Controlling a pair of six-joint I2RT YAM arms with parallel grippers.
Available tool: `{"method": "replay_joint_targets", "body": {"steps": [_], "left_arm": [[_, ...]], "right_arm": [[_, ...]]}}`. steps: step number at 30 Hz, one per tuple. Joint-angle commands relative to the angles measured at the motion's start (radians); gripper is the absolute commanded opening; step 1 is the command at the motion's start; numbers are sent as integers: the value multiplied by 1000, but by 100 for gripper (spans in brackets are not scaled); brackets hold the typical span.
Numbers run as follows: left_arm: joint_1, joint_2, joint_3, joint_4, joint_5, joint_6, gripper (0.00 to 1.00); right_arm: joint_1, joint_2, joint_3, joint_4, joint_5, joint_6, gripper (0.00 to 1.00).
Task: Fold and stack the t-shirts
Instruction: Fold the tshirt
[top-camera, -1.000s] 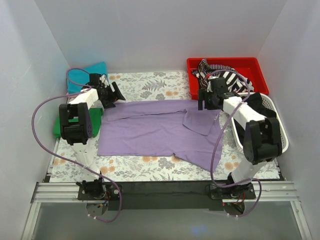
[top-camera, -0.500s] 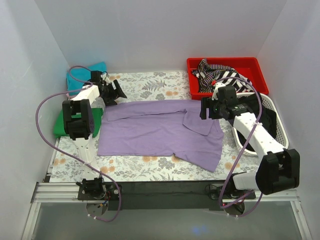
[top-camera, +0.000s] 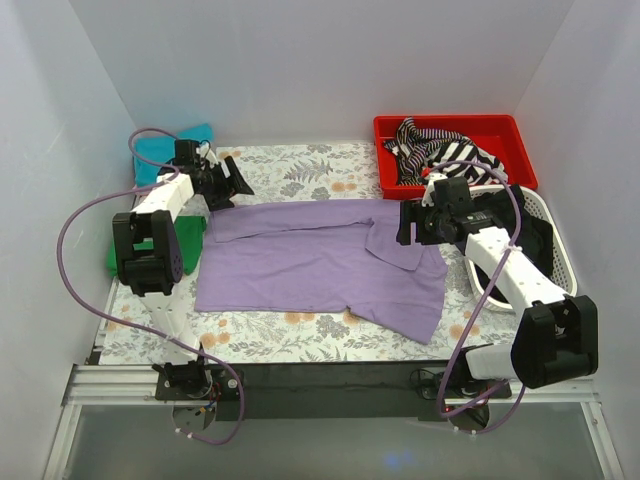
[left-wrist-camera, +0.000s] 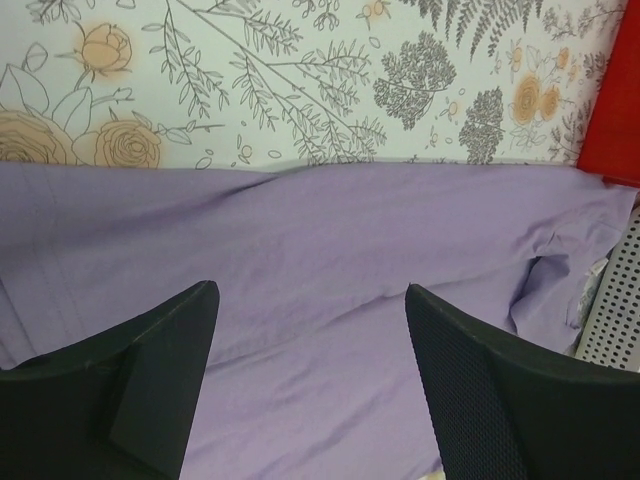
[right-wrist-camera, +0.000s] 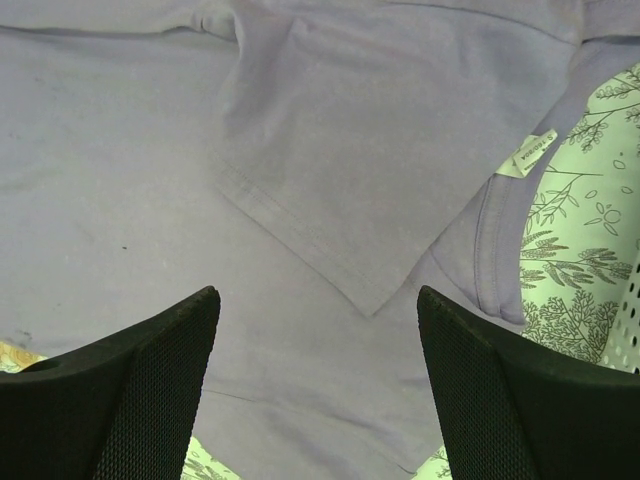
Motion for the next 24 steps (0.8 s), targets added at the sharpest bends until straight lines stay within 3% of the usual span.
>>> {"method": "replay_joint_targets", "body": {"steps": [1,10,19,24], "left_arm": [[-4,-2,6,-48,-6,19,74],[-4,105,15,16,-40,2,73],[-8,193,118,30,-48,-7,73],[-18,156,109,36,-32,-13,73]], "right_arm": [[6,8,2,11,-33,13,85],[6,-78,-37,-80,-76,16,85],[22,-247,-216,-135,-280,8,82],[54,-296,-287,-156,-234,39,79]]}}
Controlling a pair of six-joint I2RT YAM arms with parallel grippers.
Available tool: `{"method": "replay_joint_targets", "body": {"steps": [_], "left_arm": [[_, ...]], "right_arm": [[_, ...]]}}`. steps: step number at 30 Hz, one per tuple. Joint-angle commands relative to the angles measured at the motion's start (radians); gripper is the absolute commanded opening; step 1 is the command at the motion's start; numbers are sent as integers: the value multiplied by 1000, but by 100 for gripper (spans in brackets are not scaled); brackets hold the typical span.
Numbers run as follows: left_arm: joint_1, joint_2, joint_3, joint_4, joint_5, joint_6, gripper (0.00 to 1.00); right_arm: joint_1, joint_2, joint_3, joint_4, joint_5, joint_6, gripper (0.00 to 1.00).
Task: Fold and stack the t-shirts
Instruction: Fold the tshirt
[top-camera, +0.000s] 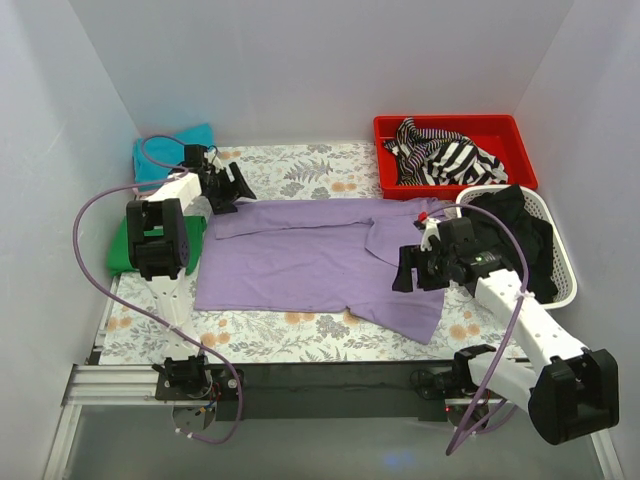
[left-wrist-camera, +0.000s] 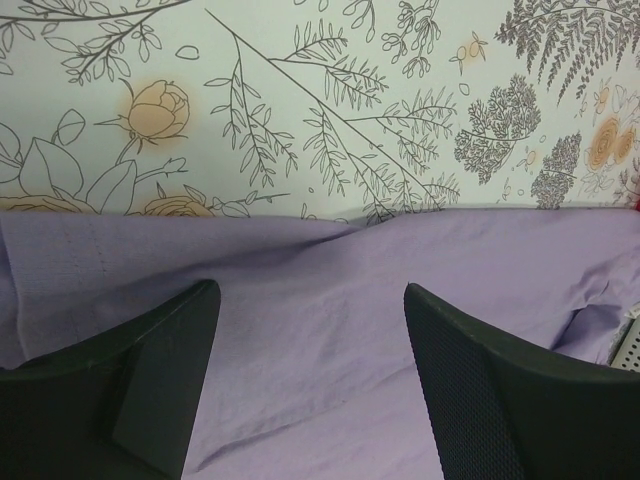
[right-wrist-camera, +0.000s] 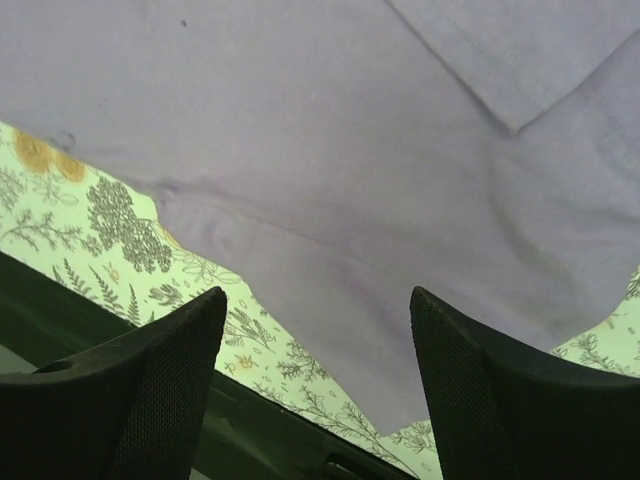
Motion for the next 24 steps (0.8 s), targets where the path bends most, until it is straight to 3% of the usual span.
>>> {"method": "replay_joint_targets", "body": {"steps": [1,5,10,12,18,24], "left_arm": [[-19,-47,6,15,2,5,73],[-63,-132,-18,29,9,4,73],[-150,-283,-77,48,-45,-2,74],[-186,-349,-126,60,-58,-4,74],[-212,-489,-282,90,-90,-12,74],[-212,-535,-342,98,-106,2,74]], "right_arm": [[28,-39,-44,-23,2,21,79],[176,-11,-19,-49,47,58,78],[393,127,45,-75,240,121,80],[502,177,66,-92,414,150,80],[610,247,48,-84,662,215,84],[735,299,93,-101,697,238,82]]}}
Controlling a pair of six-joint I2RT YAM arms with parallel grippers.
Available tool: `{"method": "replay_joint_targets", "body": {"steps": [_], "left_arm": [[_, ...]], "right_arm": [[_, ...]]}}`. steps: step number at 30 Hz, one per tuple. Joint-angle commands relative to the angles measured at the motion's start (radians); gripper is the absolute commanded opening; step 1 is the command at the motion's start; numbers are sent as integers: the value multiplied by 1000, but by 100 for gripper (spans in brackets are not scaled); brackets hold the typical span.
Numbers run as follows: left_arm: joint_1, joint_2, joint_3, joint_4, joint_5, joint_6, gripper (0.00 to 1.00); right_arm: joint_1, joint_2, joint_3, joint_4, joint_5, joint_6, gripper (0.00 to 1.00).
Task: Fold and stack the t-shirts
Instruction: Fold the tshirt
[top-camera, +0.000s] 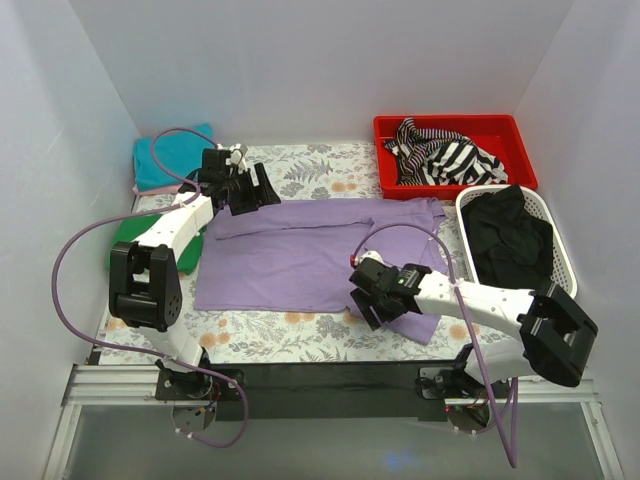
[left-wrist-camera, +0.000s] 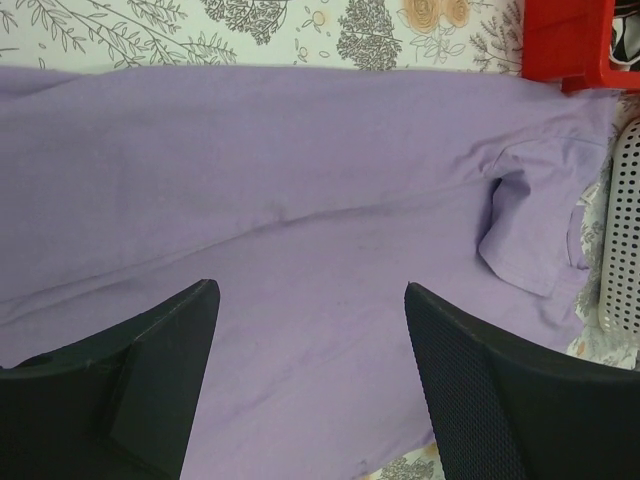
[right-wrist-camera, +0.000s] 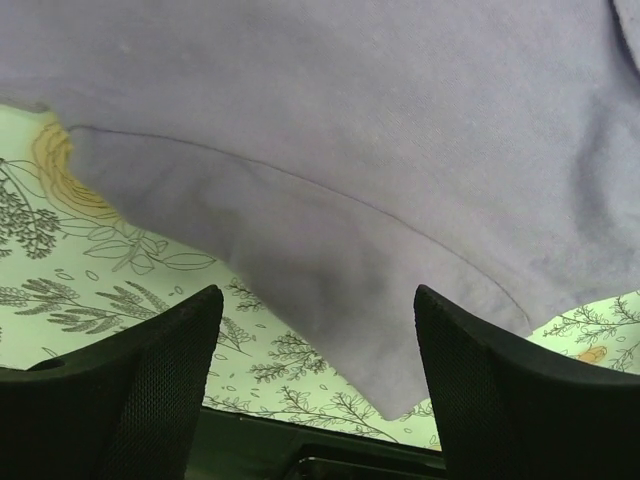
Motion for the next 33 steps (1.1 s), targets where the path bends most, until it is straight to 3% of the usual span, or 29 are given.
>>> {"method": "replay_joint_targets", "body": {"steps": [1,7,15,17,19,20,21,24,27,33], "left_arm": [[2,-63,-18,10,-24,11,74],[2,-66,-30,8,-29,16,74],[2,-75,-27,-54,-55,20,74],[2,-101,-73,-57,-54,22,74],[2,-148,-125,-67,-75,17,74],[2,-164,-137,-71,-77,19,74],[2,-188,-149,-83,-80,17,74],[2,-225,-186,-111,-77,10,74],[0,-270,-199,-163,-58,0,74],[-3,-354,-217,-316,-106,-32,73]], "right_arm": [[58,32,56,-24,79,47,80],[135,49,66,-50,49,123,75],[178,130,47,-47,124,203,64],[178,149,38,-45,156,217,55],[178,162,33,-42,171,228,41],[178,166,35,-42,178,229,27],[179,169,35,-42,179,232,22],[182,169,38,-45,179,231,17],[185,134,65,-62,182,232,1],[185,86,136,-85,216,208,1]]}}
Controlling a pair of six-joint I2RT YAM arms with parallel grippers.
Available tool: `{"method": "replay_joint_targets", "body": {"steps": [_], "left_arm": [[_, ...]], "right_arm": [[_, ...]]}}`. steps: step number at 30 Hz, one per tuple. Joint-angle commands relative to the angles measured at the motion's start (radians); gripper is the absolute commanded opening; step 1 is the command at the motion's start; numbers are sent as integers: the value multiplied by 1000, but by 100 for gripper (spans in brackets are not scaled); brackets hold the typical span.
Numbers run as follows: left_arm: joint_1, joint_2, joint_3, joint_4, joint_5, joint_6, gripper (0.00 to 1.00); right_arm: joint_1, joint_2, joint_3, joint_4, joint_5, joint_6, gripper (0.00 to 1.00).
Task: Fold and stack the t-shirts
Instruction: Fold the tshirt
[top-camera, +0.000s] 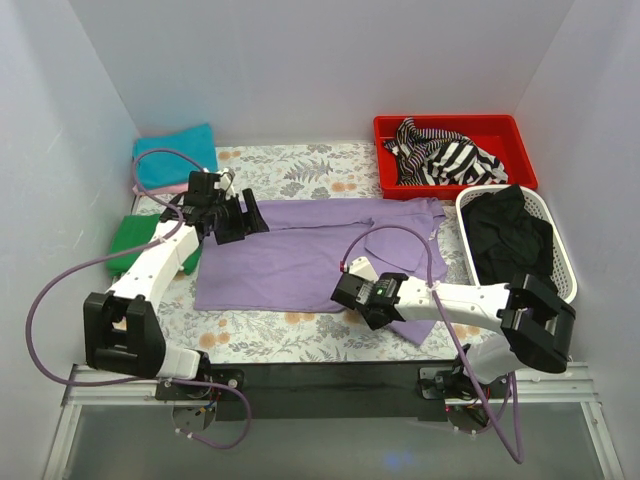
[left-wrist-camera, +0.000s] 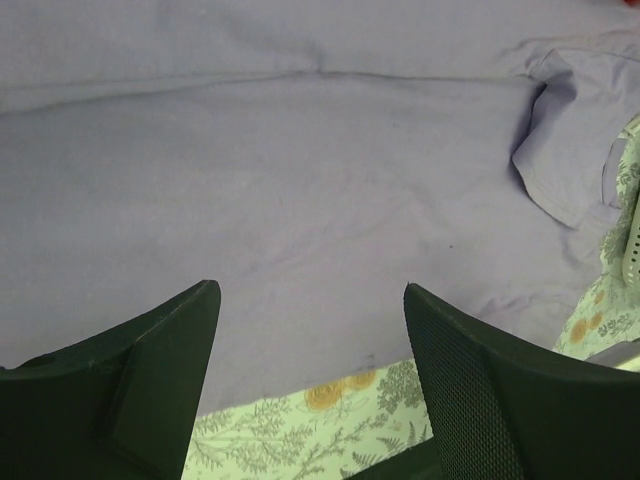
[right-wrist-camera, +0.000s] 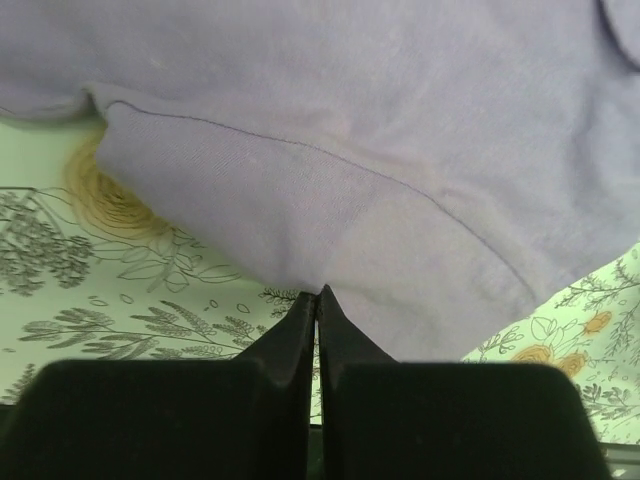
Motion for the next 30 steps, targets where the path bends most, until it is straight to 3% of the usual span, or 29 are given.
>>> {"method": "replay_joint_targets", "body": {"steps": [1,3,7,20,30], "left_arm": [[-3,-83,-17,-150,-58,-27,73],[-5,-98,-17,-225,-83,-48,74],[-5,-147,-52,-296,-116,-103,88],[-11,-158,-78,-502,-129,-88,90],[-18,-144,-89,-571,-215,-206,91]], "right_arm": [[7,-40,77,-27,56,-2,1],[7,-35,90,-28,65,-19,1],[7,-40,139,-39,90,-41,1],[-114,-81,146,-59,121,-53,1],[-171,-75,188,2,101,-140,1]]}}
